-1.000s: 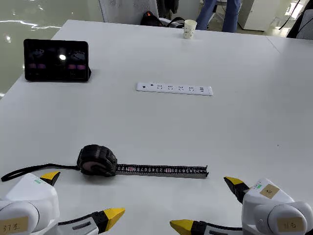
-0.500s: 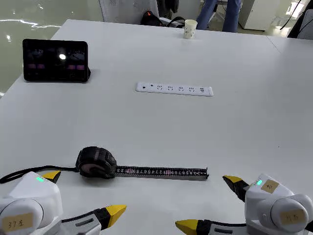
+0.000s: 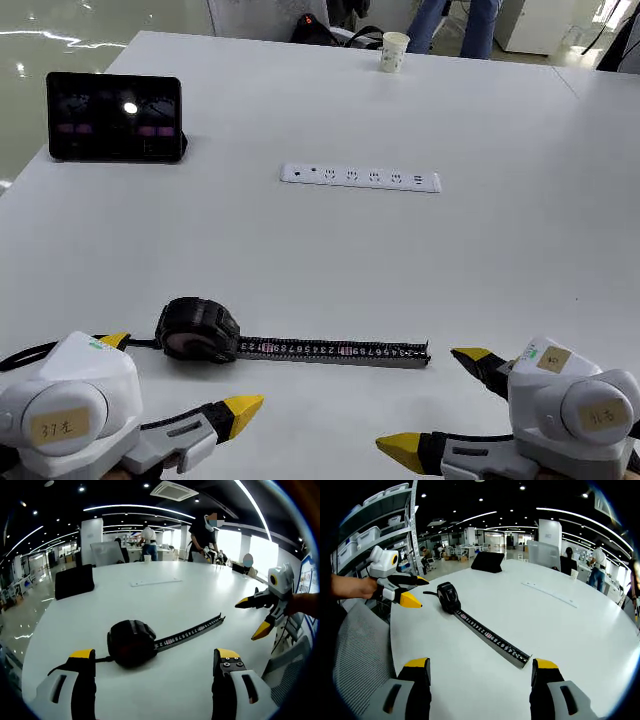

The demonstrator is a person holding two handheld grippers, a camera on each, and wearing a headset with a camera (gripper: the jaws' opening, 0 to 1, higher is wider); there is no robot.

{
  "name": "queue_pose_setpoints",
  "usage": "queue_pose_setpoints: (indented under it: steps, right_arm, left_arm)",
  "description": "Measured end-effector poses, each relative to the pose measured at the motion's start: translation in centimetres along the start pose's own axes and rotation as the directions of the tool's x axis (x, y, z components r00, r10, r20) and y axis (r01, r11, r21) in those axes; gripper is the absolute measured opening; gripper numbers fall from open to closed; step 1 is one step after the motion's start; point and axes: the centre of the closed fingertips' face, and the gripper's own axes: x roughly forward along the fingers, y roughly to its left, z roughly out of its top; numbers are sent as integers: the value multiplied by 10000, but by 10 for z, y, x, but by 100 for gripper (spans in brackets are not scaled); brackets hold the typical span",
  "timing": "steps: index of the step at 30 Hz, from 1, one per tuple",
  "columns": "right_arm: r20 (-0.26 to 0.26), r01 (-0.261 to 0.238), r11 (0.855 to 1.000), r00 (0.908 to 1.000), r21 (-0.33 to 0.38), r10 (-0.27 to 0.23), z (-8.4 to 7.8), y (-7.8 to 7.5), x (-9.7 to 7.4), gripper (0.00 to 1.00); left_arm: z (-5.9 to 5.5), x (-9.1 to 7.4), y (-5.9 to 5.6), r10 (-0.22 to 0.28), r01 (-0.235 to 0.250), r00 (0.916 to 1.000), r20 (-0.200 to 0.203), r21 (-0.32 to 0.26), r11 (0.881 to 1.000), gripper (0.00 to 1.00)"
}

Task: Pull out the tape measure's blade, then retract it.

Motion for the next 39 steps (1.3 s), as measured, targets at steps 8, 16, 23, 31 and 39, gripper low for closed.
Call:
queue_pose_setpoints:
  steps: [8,16,23,31,39]
  right_arm:
    - [-280,-294,9987,9992,-404,283,-1,-10,3,74]
    - [-626,-617,9949,9964,-796,568,-3,-21,5,67]
    - [-1012,-907,9885,9918,-1213,786,-7,-31,9,63]
    - [-1349,-1255,9787,9854,-1624,1040,-8,-41,14,57]
    - [-1814,-1764,9598,9737,-2183,1377,-11,-50,20,52]
  left_arm:
    - [4,12,3,139,-139,9999,23,-72,9999,93]
    - [6,20,11,369,-369,9993,-44,-135,9992,92]
    - [12,27,20,581,-582,9983,-37,-221,9981,90]
    - [13,36,28,795,-798,9968,-100,-355,9962,87]
    - [12,44,34,1033,-1045,9944,-220,-573,9929,83]
